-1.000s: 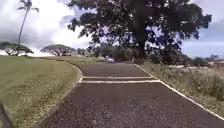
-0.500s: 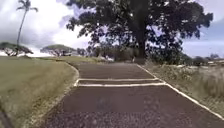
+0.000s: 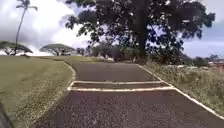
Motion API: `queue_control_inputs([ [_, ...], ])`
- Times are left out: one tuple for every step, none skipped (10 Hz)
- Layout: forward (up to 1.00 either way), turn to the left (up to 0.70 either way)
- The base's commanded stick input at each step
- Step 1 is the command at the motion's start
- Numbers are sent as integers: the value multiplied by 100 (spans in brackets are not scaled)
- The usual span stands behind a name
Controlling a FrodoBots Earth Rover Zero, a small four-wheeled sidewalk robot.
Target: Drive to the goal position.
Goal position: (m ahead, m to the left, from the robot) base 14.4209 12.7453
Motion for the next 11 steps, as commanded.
queue_control_inputs([
  [70,0],
  [70,0],
  [70,0],
  [70,0],
  [70,0],
  [70,0],
  [70,0],
  [70,0],
  [70,0],
  [70,0],
  [70,0],
])
